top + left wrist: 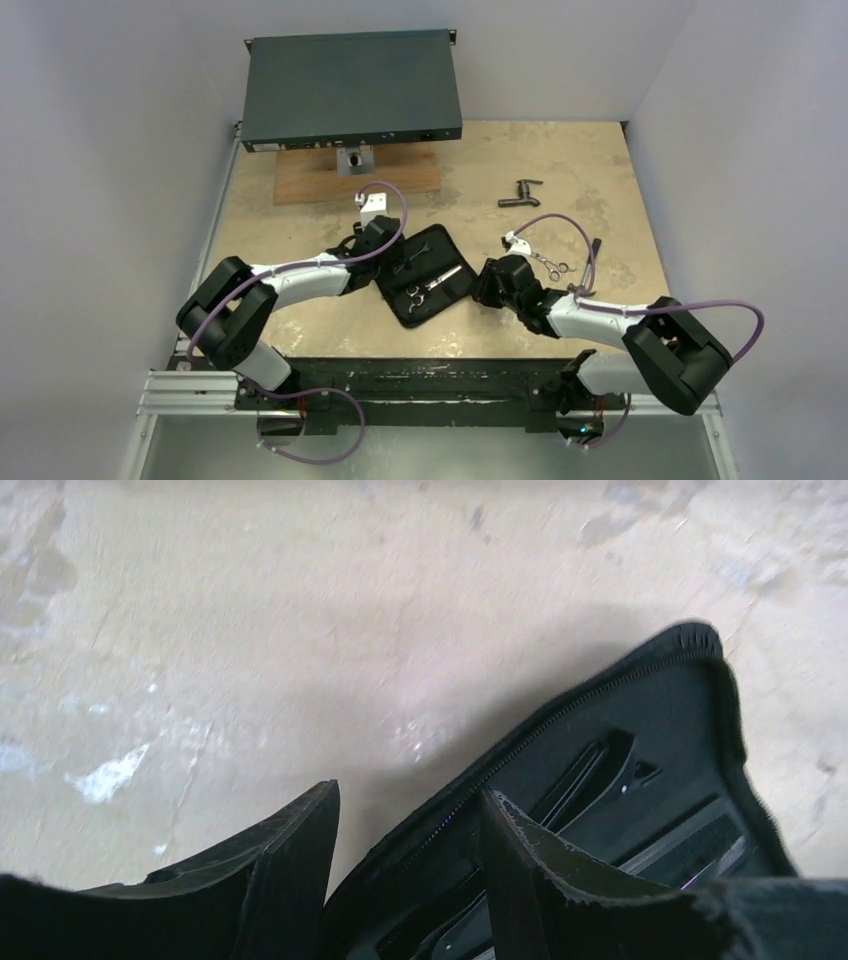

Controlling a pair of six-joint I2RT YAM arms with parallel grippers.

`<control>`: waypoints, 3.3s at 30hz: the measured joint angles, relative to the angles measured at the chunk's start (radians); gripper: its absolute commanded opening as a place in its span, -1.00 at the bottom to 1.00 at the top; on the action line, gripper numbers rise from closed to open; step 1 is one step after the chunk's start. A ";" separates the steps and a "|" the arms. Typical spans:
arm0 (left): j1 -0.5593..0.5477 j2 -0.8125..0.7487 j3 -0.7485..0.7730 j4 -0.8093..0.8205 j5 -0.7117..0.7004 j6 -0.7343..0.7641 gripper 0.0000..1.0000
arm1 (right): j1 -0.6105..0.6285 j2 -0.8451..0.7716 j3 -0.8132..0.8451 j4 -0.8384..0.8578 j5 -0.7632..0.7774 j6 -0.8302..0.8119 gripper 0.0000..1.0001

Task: Sort the hair-cutting tools
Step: Adjust the hairdressing tool bag at the center of the board, then adjust the scissors at the center of the board, then adjust the hairdressing tool bag at the center of the board.

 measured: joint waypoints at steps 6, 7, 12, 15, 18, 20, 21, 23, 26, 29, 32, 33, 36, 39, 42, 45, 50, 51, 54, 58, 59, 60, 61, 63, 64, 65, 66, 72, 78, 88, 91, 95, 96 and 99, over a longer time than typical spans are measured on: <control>0.003 0.021 0.060 0.048 0.013 0.011 0.18 | 0.024 -0.085 0.025 -0.123 -0.012 0.000 0.00; 0.000 0.015 0.060 0.051 0.013 0.011 0.20 | 0.026 -0.108 0.035 -0.146 -0.011 0.000 0.02; -0.002 -0.051 0.053 0.034 -0.026 0.019 0.26 | 0.017 -0.198 0.144 -0.277 0.027 -0.025 0.06; -0.002 -0.111 0.053 0.008 -0.073 0.021 0.27 | -0.023 -0.213 0.206 -0.339 0.048 -0.040 0.06; -0.002 -0.175 0.046 -0.043 -0.123 0.004 0.27 | -0.126 -0.222 0.239 -0.396 0.060 -0.049 0.06; -0.002 -0.247 0.012 -0.075 -0.148 -0.025 0.26 | -0.235 -0.228 0.241 -0.422 0.080 -0.054 0.06; -0.005 -0.286 -0.010 -0.090 -0.155 -0.037 0.26 | -0.289 -0.229 0.241 -0.435 0.091 -0.058 0.06; -0.013 -0.369 -0.058 -0.123 -0.167 -0.064 0.26 | -0.360 -0.220 0.246 -0.457 0.125 -0.067 0.06; -0.048 -0.482 -0.131 -0.158 -0.169 -0.101 0.25 | -0.423 -0.165 0.279 -0.489 0.169 -0.078 0.06; -0.086 -0.604 -0.228 -0.181 -0.154 -0.140 0.25 | -0.494 -0.107 0.303 -0.492 0.182 -0.079 0.05; -0.101 -0.724 -0.334 -0.208 -0.124 -0.183 0.23 | -0.575 -0.060 0.325 -0.496 0.191 -0.082 0.03; -0.103 -0.739 -0.348 -0.213 -0.118 -0.187 0.22 | -0.594 -0.029 0.348 -0.505 0.204 -0.082 0.03; -0.103 -0.784 -0.401 -0.220 -0.079 -0.210 0.22 | -0.610 0.072 0.419 -0.517 0.216 -0.085 0.03; -0.104 -0.800 -0.430 -0.217 -0.034 -0.232 0.21 | -0.607 0.159 0.457 -0.516 0.216 -0.085 0.02; -0.105 -0.799 -0.455 -0.201 0.010 -0.251 0.19 | -0.606 0.214 0.457 -0.521 0.212 -0.085 -0.02; -0.109 -0.785 -0.471 -0.186 0.049 -0.264 0.17 | -0.606 0.262 0.455 -0.522 0.201 -0.084 -0.05; -0.117 -0.745 -0.473 -0.159 0.106 -0.272 0.17 | -0.593 0.269 0.431 -0.499 0.179 -0.084 -0.08; -0.117 -0.735 -0.473 -0.153 0.114 -0.272 0.17 | -0.588 0.268 0.428 -0.493 0.180 -0.084 -0.09; -0.117 -0.691 -0.473 -0.133 0.138 -0.272 0.16 | -0.558 0.257 0.408 -0.463 0.179 -0.082 -0.06; -0.117 -0.637 -0.473 -0.116 0.173 -0.270 0.16 | -0.494 0.225 0.378 -0.455 0.175 -0.072 -0.15; -0.117 -0.626 -0.473 -0.115 0.178 -0.270 0.16 | -0.480 0.217 0.370 -0.456 0.171 -0.072 -0.16; -0.117 -0.615 -0.472 -0.114 0.184 -0.268 0.16 | -0.467 0.208 0.361 -0.455 0.161 -0.070 -0.17; -0.117 -0.604 -0.471 -0.113 0.188 -0.268 0.16 | -0.458 0.198 0.354 -0.456 0.153 -0.068 -0.18; -0.117 -0.584 -0.466 -0.113 0.196 -0.263 0.16 | -0.439 0.185 0.341 -0.455 0.143 -0.061 -0.19; -0.117 -0.575 -0.461 -0.113 0.199 -0.261 0.17 | -0.433 0.180 0.336 -0.455 0.137 -0.058 -0.20; -0.117 -0.568 -0.457 -0.112 0.201 -0.261 0.17 | -0.425 0.174 0.332 -0.454 0.127 -0.051 -0.20; -0.117 -0.563 -0.454 -0.111 0.203 -0.260 0.17 | -0.415 0.169 0.326 -0.453 0.121 -0.043 -0.20; -0.108 -0.525 -0.443 -0.069 0.209 -0.249 0.18 | -0.330 0.126 0.291 -0.448 0.072 0.006 -0.20; -0.075 -0.434 -0.389 -0.039 0.212 -0.229 0.18 | -0.297 0.071 0.279 -0.475 0.061 0.018 -0.15; -0.068 -0.265 -0.267 0.010 0.230 -0.215 0.17 | -0.291 0.027 0.281 -0.354 0.027 -0.072 -0.13; -0.063 -0.223 -0.242 0.009 0.233 -0.206 0.16 | -0.282 0.099 0.289 -0.309 -0.002 -0.106 -0.17; -0.046 -0.158 -0.195 -0.002 0.234 -0.198 0.15 | -0.262 0.176 0.290 -0.267 -0.041 -0.132 -0.26; -0.041 -0.140 -0.180 -0.006 0.235 -0.196 0.14 | -0.255 0.188 0.290 -0.258 -0.053 -0.136 -0.27; -0.026 -0.099 -0.143 -0.015 0.237 -0.183 0.13 | -0.227 0.195 0.290 -0.225 -0.069 -0.145 -0.29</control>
